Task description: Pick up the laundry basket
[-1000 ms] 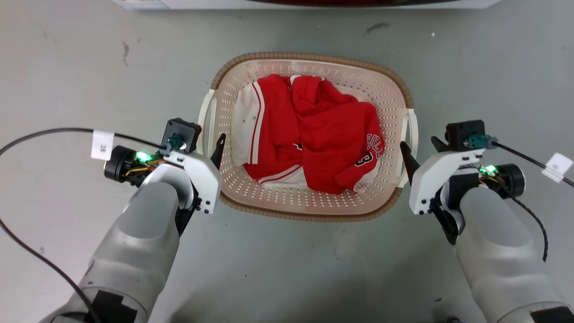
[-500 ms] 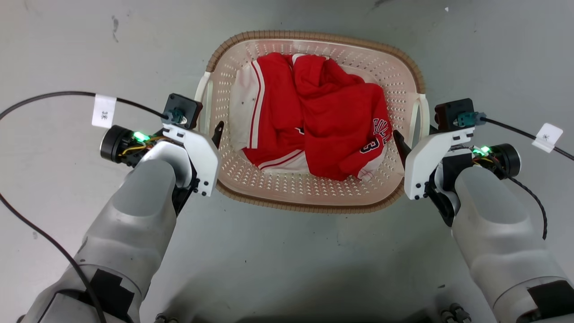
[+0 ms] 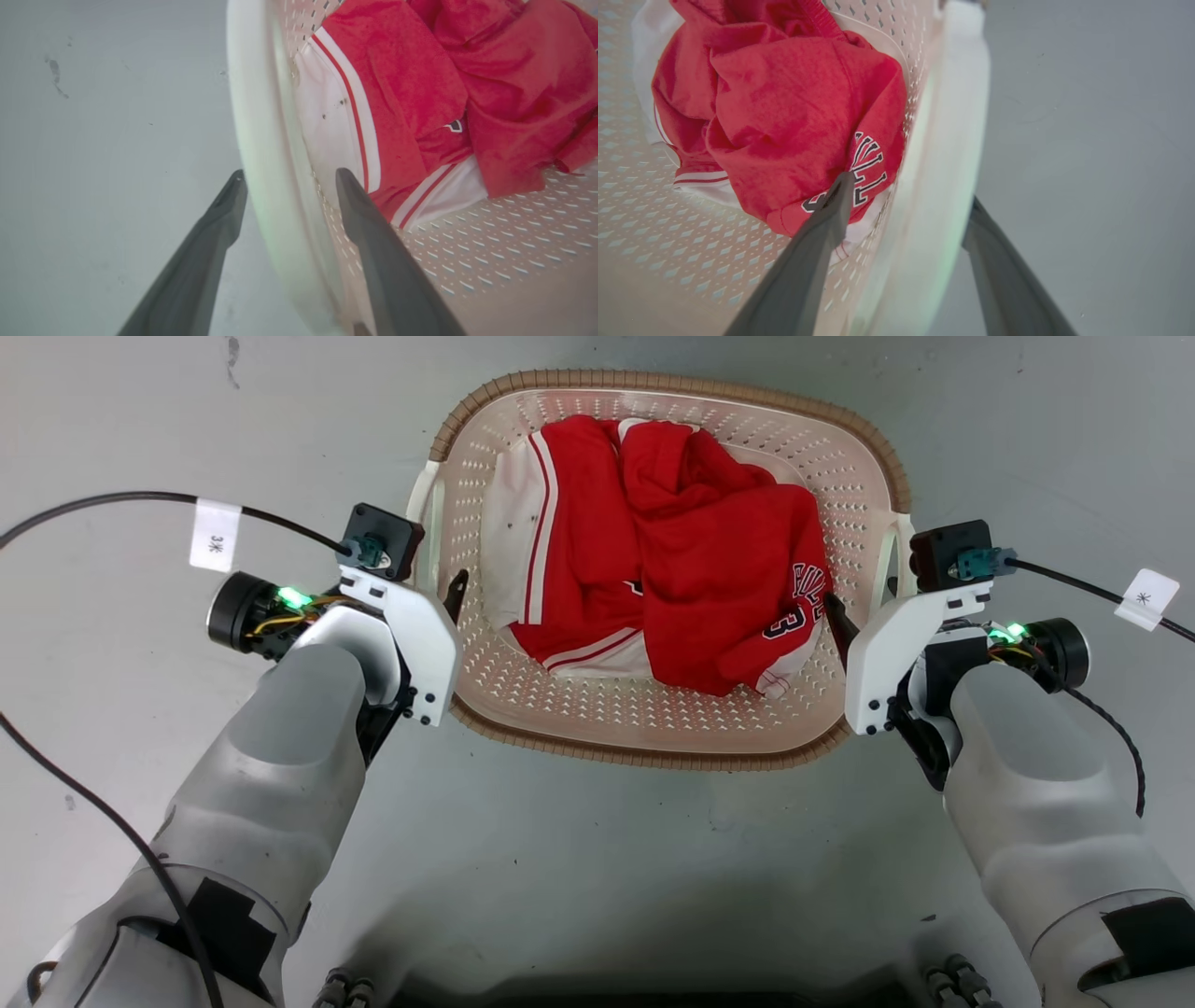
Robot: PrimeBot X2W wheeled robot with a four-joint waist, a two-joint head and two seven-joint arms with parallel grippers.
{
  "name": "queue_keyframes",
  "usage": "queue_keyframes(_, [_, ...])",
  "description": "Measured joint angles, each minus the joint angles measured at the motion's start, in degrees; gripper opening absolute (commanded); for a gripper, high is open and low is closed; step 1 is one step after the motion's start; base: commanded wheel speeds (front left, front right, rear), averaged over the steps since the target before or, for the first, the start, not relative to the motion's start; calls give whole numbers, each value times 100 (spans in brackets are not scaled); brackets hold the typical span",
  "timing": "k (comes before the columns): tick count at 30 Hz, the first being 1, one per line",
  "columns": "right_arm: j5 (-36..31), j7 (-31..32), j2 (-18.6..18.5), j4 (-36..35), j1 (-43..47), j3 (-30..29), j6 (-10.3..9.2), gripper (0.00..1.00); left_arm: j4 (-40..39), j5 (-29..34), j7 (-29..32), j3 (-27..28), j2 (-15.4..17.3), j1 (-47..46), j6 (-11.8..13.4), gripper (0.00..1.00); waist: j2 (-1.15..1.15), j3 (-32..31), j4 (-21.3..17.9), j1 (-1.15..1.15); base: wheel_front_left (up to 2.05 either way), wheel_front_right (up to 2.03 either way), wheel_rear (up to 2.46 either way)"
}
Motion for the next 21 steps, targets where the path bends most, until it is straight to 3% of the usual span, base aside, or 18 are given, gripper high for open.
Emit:
queue_keyframes(1, [9, -21, 0, 11, -2, 8, 0, 100, -2, -55, 11, -46, -7, 1, 0, 0, 0, 1, 7, 0, 0, 0, 0])
queue_keyframes(2, [20, -27, 0, 27, -2, 16, 0, 44, -12, -103, 41, -100, -9, 1, 0, 0, 0, -1, 15, 0, 0, 0, 0])
queue_keyframes(3, [32, -35, 0, 41, -2, 25, 0, 0, -24, -154, 60, -152, -8, 2, 0, 0, 0, -5, 22, 0, 0, 0, 0])
queue_keyframes(13, [-80, -74, 23, 212, -16, 53, -9, 0, -138, -828, 369, -575, 1, 203, -4, 0, 0, -247, 51, 0, 0, 0, 0])
queue_keyframes(21, [-411, 359, 21, 328, 96, -30, -9, 0, -385, -1334, 751, -1088, 100, 553, -2, 0, 0, -813, 47, 0, 0, 0, 0])
